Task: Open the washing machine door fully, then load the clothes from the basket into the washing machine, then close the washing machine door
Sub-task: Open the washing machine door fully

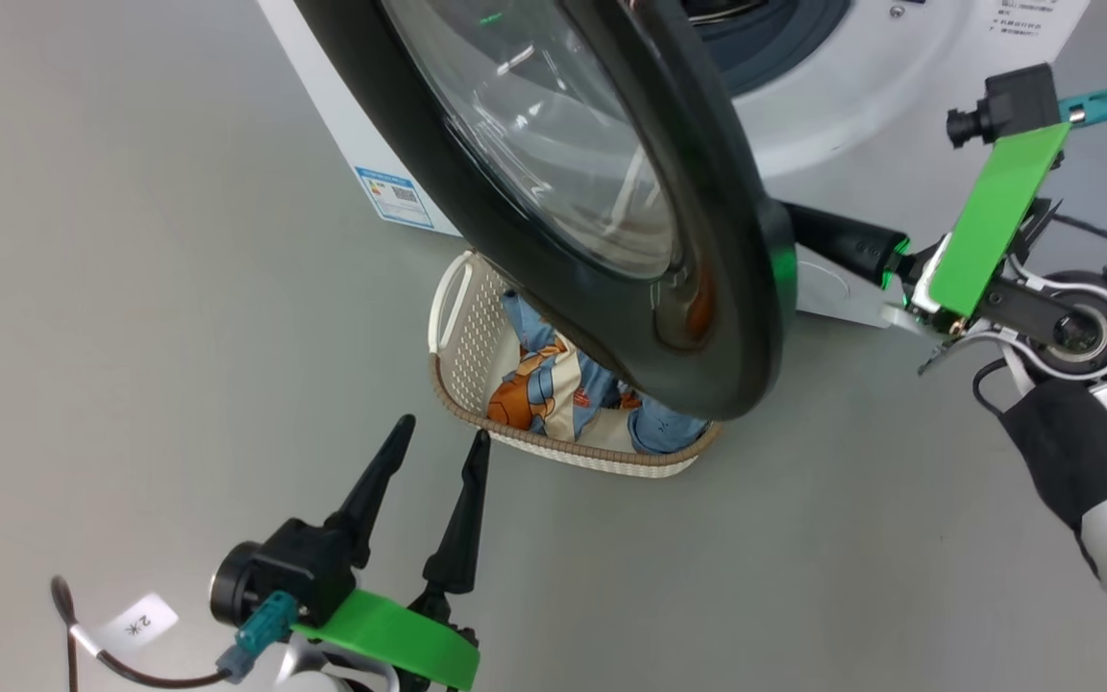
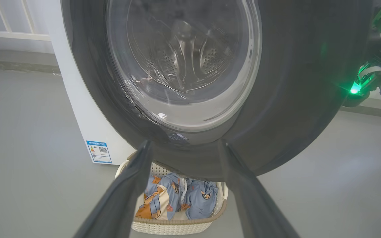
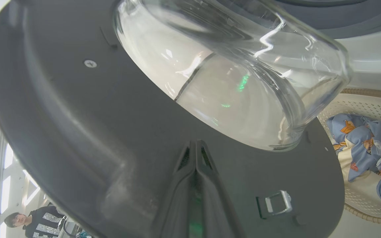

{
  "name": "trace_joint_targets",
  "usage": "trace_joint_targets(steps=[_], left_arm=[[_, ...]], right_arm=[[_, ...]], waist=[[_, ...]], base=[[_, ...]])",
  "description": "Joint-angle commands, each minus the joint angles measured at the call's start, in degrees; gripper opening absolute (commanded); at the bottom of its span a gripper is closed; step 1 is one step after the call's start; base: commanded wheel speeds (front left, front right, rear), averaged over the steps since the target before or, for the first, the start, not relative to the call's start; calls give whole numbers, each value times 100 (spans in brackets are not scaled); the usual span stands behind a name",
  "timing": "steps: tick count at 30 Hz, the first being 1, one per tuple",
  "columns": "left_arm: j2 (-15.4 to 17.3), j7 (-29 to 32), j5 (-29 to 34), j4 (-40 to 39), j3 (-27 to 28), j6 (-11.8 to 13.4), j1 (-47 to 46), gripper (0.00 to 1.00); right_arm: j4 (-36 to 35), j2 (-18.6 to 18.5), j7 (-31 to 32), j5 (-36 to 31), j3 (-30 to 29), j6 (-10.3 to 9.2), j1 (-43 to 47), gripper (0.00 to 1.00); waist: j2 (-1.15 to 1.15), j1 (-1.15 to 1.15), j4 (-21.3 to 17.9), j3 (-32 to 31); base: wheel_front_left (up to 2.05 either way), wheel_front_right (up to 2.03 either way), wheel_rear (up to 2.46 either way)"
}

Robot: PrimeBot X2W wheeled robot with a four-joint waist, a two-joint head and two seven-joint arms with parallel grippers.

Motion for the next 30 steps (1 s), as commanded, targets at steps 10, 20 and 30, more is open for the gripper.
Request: trace_joint_targets(steps=[10, 20, 30], left_arm=[[70, -37, 114, -52, 360, -50, 142, 100], [70, -37, 146, -27, 483, -65, 244, 100], [70, -37, 196, 10, 565, -92, 334, 100]], right_arm=[[-382, 328, 129, 3, 291, 18, 442, 0], [-534, 591, 219, -8, 513, 18, 650, 0], [-575, 798, 248, -27, 675, 18, 791, 0]], waist=[[0, 0, 116, -230], [0, 0, 307, -323], [0, 0, 512, -439]], base=[[0, 0, 0], [0, 0, 0], [0, 0, 0]])
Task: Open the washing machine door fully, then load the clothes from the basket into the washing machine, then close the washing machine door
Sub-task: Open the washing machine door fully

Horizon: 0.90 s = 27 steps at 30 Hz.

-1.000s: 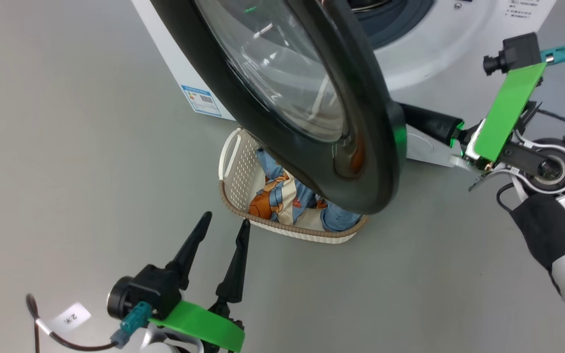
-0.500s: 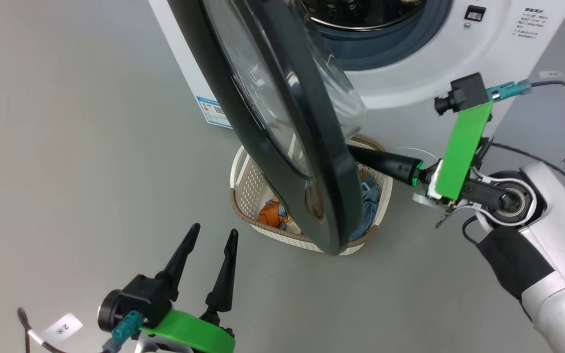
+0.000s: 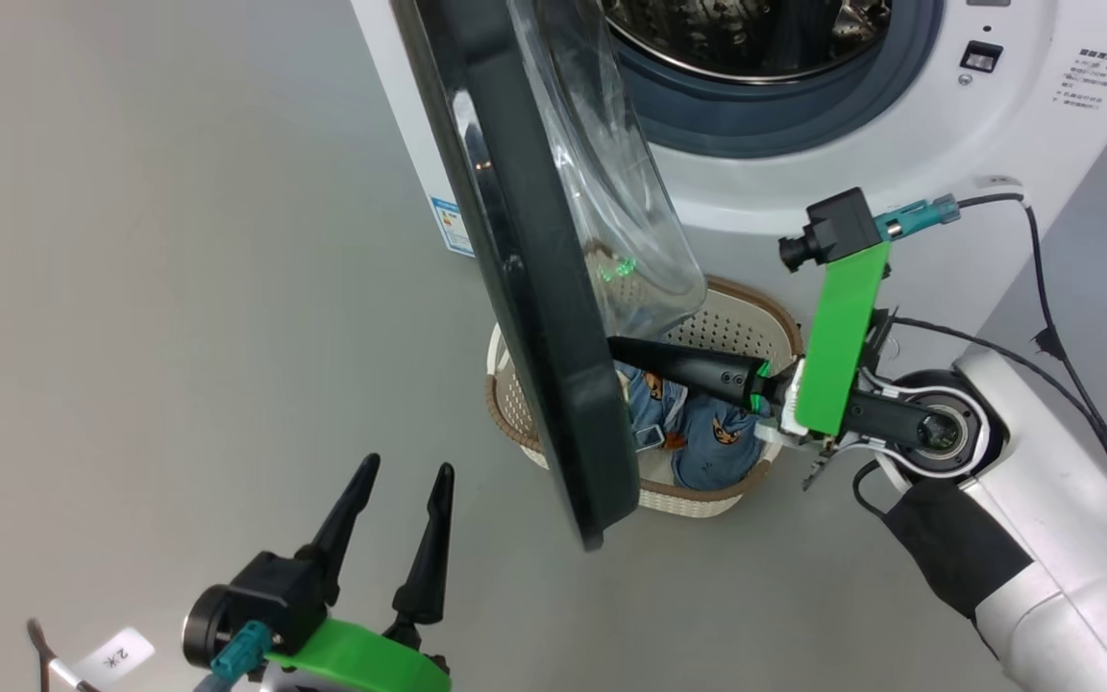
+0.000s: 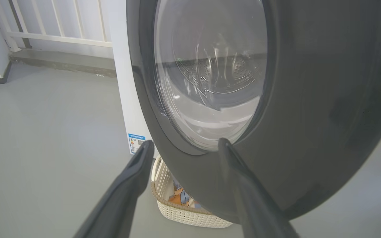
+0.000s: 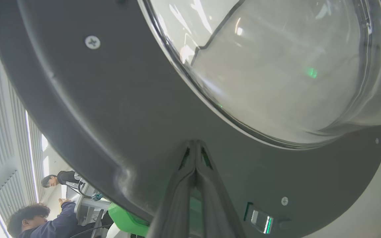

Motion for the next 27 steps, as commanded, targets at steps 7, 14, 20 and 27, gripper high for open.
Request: trace_joint_targets(steps=[7, 14, 20, 27], left_arm=[[66, -37, 132, -49, 235, -37, 6, 100], [66, -37, 204, 24, 347, -85, 66, 100], [66, -37, 280, 80, 503, -156, 107, 100], [66, -37, 350, 142, 703, -225, 155, 100]], right_arm=[[-145, 180, -13, -46, 90, 18, 230, 0], [-82, 112, -246, -90, -10, 18, 404, 0], [-84, -70, -491, -161, -81, 18, 673, 51], [-114, -353, -766, -200, -169, 18, 1059, 100]], waist=[[0, 0, 33, -109], [0, 0, -121, -258], [0, 0, -314, -348], [0, 0, -560, -441]], base=[[0, 0, 0], [0, 0, 0], [0, 0, 0], [0, 0, 0]])
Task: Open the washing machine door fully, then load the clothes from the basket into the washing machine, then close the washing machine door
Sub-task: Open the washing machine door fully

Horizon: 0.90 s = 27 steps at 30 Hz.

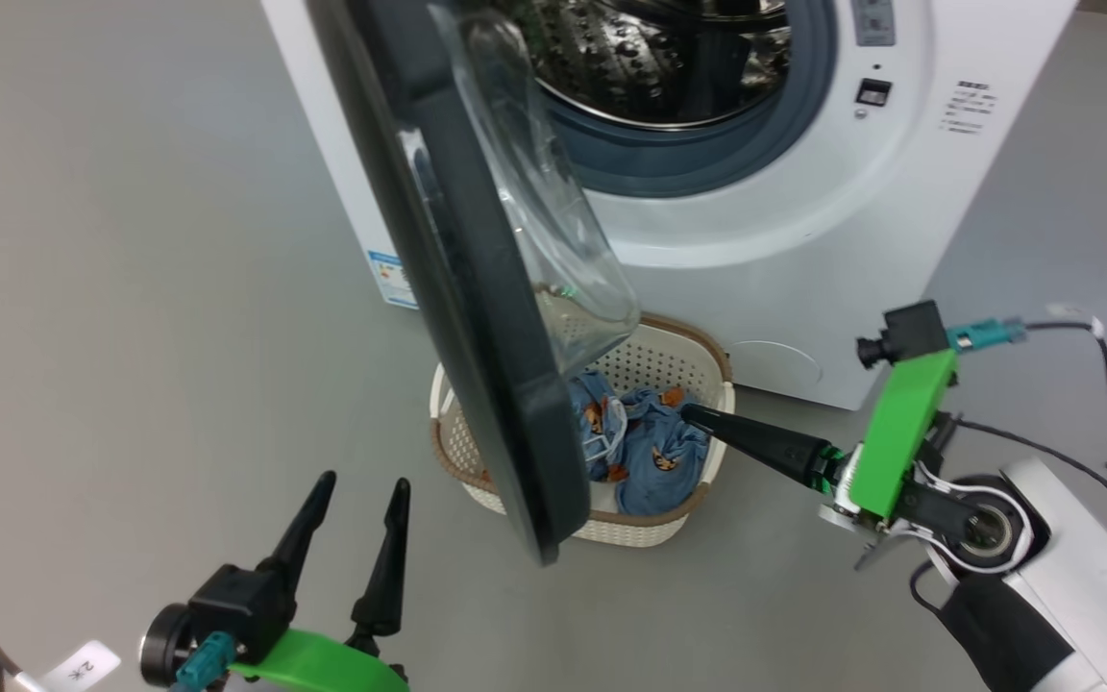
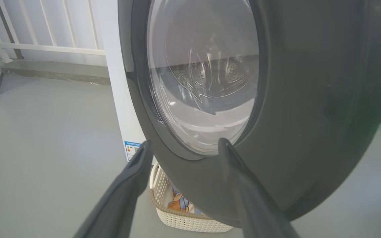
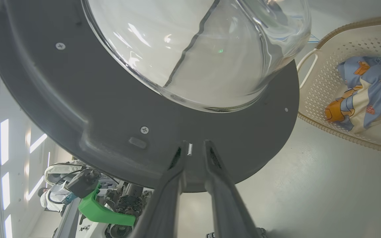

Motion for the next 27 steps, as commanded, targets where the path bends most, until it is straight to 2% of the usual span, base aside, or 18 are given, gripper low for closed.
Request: trace_joint_targets(steps=[1, 16, 27], left_arm=[[64, -37, 60, -94, 249, -15, 4, 100], [64, -37, 249, -89, 671, -97, 210, 100], [64, -37, 284, -111, 724, -106, 310, 100]], right_arm=[[-165, -47, -108, -51, -31, 18, 132, 100], [-340, -752, -1090, -226, -251, 18, 1252, 100], [-474, -1281, -2294, -699, -189, 18, 1876, 100]], waist=[[0, 0, -117, -64], [0, 0, -739, -247], [0, 0, -1096, -298]], base=[[0, 0, 0], [0, 0, 0], [0, 0, 0]])
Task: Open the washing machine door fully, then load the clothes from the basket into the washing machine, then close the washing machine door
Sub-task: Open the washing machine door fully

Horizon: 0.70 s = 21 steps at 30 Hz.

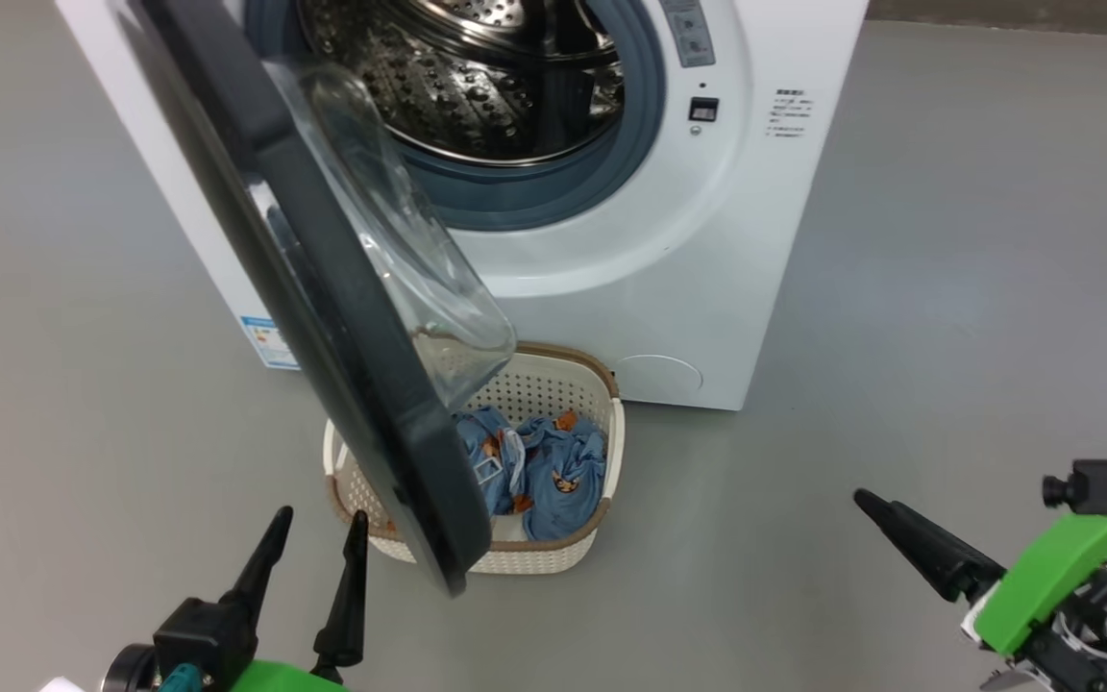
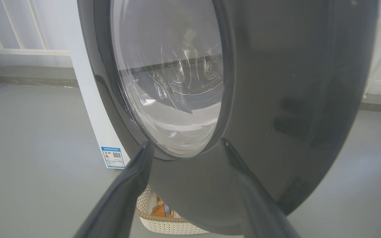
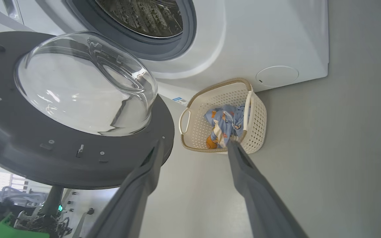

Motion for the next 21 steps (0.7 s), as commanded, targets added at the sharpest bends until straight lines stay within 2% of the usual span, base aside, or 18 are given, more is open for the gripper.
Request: trace_joint_targets(steps=[1, 11, 15, 18, 21], left_arm=[[59, -37, 43, -156, 207, -14, -38, 100], [74, -37, 73, -139, 207, -15, -40, 100], [89, -37, 59, -107, 207, -15, -7, 100], [90, -37, 47, -98, 232, -15, 31, 100], [90, -37, 42, -101, 253, -15, 65, 100]], right_arm=[[-141, -183, -149, -99, 94, 18, 90, 100], [255, -672, -2280, -858, 757, 18, 422, 100], [730, -716, -2670, -1402, 931, 18, 436, 100], [899, -496, -2692, -1968, 374, 18, 468, 100], [818, -149, -2694, -2708, -477, 18, 703, 100]], waist=[[0, 0, -75, -4], [0, 0, -192, -19], [0, 0, -213, -94], [0, 0, -229, -139], [0, 0, -238, -190]], base=[[0, 0, 0], [0, 0, 0], [0, 0, 0], [0, 0, 0], [0, 0, 0]])
